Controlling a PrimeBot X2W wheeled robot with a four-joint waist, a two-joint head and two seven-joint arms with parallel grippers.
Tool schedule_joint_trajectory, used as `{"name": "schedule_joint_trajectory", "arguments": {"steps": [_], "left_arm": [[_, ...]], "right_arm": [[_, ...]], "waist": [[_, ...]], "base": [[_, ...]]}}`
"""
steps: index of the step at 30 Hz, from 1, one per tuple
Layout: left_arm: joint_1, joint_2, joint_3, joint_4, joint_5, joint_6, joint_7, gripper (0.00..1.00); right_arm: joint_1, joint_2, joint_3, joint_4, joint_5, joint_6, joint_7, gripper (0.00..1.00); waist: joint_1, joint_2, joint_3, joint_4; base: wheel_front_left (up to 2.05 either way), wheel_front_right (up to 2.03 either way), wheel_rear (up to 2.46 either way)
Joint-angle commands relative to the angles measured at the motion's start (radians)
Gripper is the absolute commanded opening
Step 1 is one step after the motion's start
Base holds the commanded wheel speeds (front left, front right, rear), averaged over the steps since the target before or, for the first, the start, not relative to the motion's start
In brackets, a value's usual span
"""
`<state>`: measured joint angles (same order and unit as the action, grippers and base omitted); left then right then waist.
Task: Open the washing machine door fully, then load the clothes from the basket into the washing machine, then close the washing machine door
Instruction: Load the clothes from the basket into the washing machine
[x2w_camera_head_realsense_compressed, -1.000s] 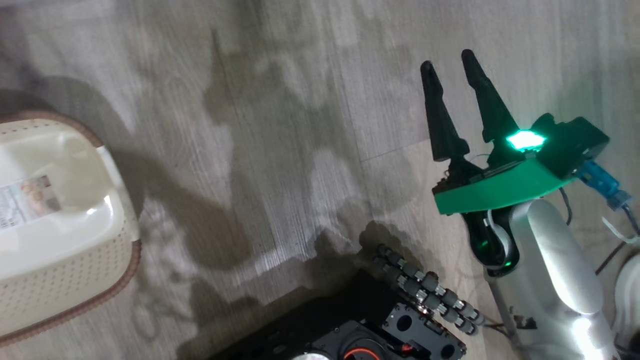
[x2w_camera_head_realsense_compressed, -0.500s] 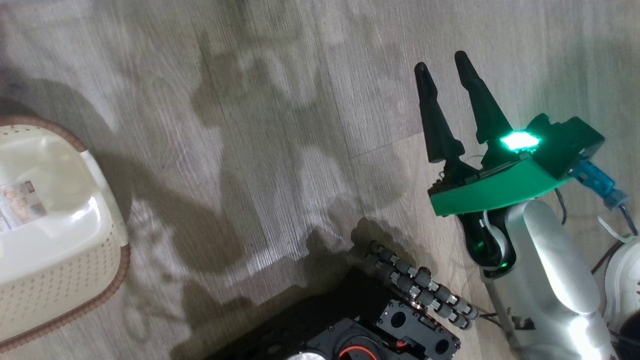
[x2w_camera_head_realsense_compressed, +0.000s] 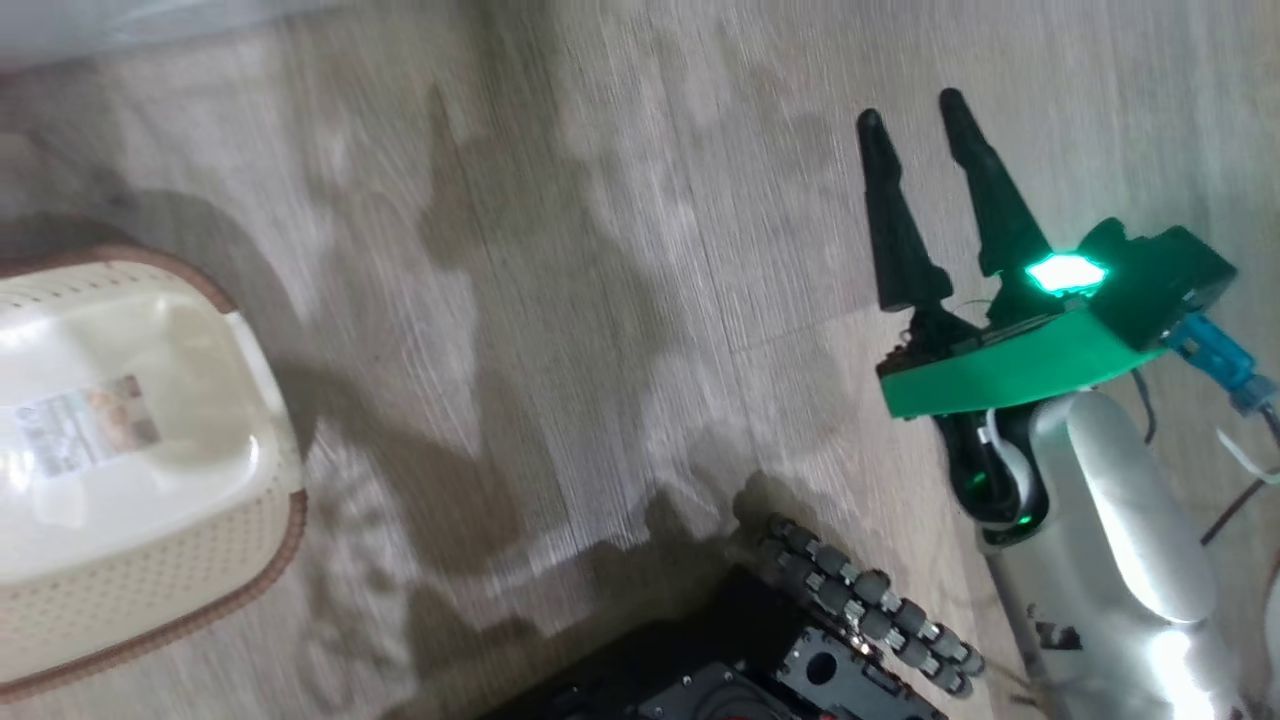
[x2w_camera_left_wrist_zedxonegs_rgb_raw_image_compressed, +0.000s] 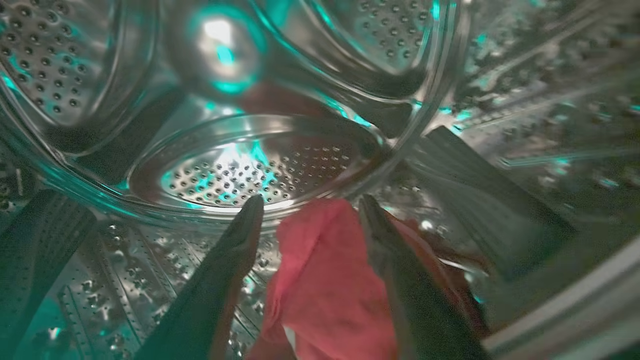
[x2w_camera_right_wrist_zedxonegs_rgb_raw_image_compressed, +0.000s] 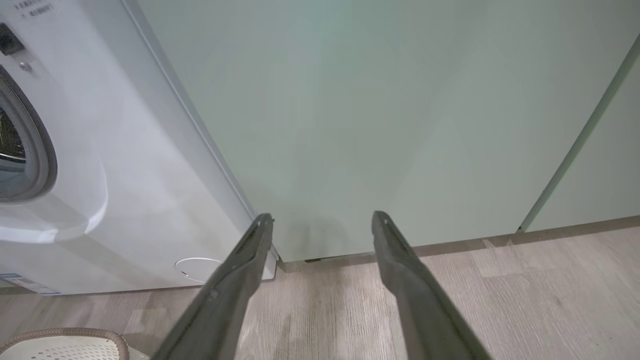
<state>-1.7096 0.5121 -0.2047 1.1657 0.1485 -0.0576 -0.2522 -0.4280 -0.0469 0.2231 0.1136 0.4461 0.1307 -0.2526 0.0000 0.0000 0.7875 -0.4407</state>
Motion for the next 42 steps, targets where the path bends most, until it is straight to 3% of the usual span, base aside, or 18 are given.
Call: {"name": "schedule_joint_trajectory", "arguments": {"steps": [1, 14, 21, 35, 42], "left_arm": [[0.033, 0.024, 0.0, -0.046, -0.014, 0.005, -0.009, 1.0], [0.369, -0.047, -0.011, -0.162, -0.144, -0.058, -0.009, 1.0], [0.632, -0.107, 0.018, -0.319, -0.24, -0.064, -0.009, 1.0], [1.228, -0.222, 0.051, -0.766, -0.256, 0.027, -0.009, 1.0], [1.427, -0.285, 0.064, -0.91, -0.241, 0.073, -0.009, 1.0]], "right_arm": [[0.024, -0.003, -0.001, -0.025, -0.014, 0.0, -0.009, 1.0], [0.091, -0.003, -0.101, -0.01, -0.116, 0.0, -0.009, 1.0], [0.147, -0.003, -0.155, 0.005, -0.176, 0.0, -0.009, 1.0], [0.293, -0.003, -0.215, 0.031, -0.242, 0.0, -0.009, 1.0], [0.347, -0.003, -0.228, 0.03, -0.257, 0.0, -0.009, 1.0]], "waist": [[0.0, 0.0, -0.039, 0.02], [0.0, 0.0, -0.26, 0.133], [0.0, 0.0, -0.43, 0.199], [0.0, 0.0, -0.711, 0.291], [0.0, 0.0, -0.779, 0.318]], "base": [[0.0, 0.0, 0.0], [0.0, 0.0, 0.0], [0.0, 0.0, 0.0], [0.0, 0.0, 0.0], [0.0, 0.0, 0.0]]}}
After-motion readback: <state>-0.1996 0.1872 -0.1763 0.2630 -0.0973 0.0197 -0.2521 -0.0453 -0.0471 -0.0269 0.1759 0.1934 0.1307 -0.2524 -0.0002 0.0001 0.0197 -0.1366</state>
